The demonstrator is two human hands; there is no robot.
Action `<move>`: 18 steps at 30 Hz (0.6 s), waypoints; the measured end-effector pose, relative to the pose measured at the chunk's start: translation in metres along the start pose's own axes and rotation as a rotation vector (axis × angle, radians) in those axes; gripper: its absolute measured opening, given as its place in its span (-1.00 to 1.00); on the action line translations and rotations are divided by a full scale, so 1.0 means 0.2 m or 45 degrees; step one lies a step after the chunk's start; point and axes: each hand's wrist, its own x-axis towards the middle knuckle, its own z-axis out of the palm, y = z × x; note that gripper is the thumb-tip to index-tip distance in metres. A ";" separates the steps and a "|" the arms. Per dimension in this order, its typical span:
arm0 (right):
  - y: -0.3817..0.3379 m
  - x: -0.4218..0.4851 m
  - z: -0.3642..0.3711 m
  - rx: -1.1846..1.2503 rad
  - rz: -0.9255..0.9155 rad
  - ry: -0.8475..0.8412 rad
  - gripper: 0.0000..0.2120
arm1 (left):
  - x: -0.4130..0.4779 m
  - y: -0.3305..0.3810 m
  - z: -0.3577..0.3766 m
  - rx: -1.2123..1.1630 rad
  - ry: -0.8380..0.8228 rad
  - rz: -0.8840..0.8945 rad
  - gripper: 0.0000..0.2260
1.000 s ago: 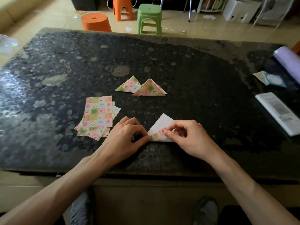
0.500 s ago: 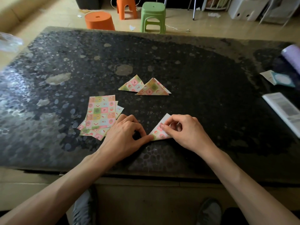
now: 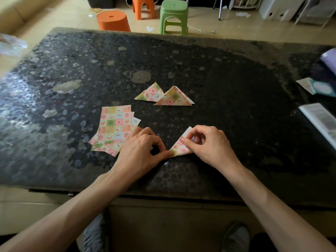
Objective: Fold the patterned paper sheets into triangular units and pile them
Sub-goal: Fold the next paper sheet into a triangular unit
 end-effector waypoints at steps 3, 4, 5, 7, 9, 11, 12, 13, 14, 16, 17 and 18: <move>0.00 0.00 0.01 0.020 0.037 0.001 -0.83 | -0.01 0.00 0.00 0.011 0.001 -0.006 -0.73; -0.01 0.00 0.01 0.024 0.047 0.000 -0.83 | -0.01 0.00 0.00 0.009 0.004 -0.007 -0.73; -0.01 0.00 0.01 0.032 0.055 -0.003 -0.83 | -0.01 0.00 0.00 0.003 0.004 -0.010 -0.72; -0.01 0.00 0.01 0.051 0.070 -0.009 -0.84 | -0.01 -0.01 0.00 -0.007 -0.004 -0.012 -0.71; -0.01 0.00 0.00 0.066 0.077 -0.012 -0.84 | 0.00 -0.01 0.00 -0.019 -0.012 -0.001 -0.72; -0.01 0.01 0.00 0.074 0.080 -0.015 -0.84 | 0.00 -0.02 -0.01 -0.044 -0.022 0.007 -0.73; -0.01 0.00 0.00 0.074 0.080 -0.018 -0.84 | 0.00 -0.02 -0.01 -0.053 -0.032 0.005 -0.73; -0.01 0.00 0.00 0.073 0.079 -0.021 -0.85 | 0.00 -0.02 -0.01 -0.060 -0.041 0.005 -0.74; -0.01 0.00 0.00 0.071 0.078 -0.024 -0.85 | 0.00 -0.02 -0.01 -0.067 -0.045 0.006 -0.75; -0.01 0.00 0.00 0.074 0.076 -0.028 -0.85 | 0.00 -0.02 -0.02 -0.088 -0.056 0.004 -0.78; -0.01 0.00 0.00 0.082 0.077 -0.030 -0.85 | 0.00 -0.03 -0.03 -0.099 -0.069 0.004 -0.80; -0.01 0.01 0.00 0.095 0.080 -0.033 -0.85 | 0.00 -0.03 -0.03 -0.108 -0.085 0.006 -0.84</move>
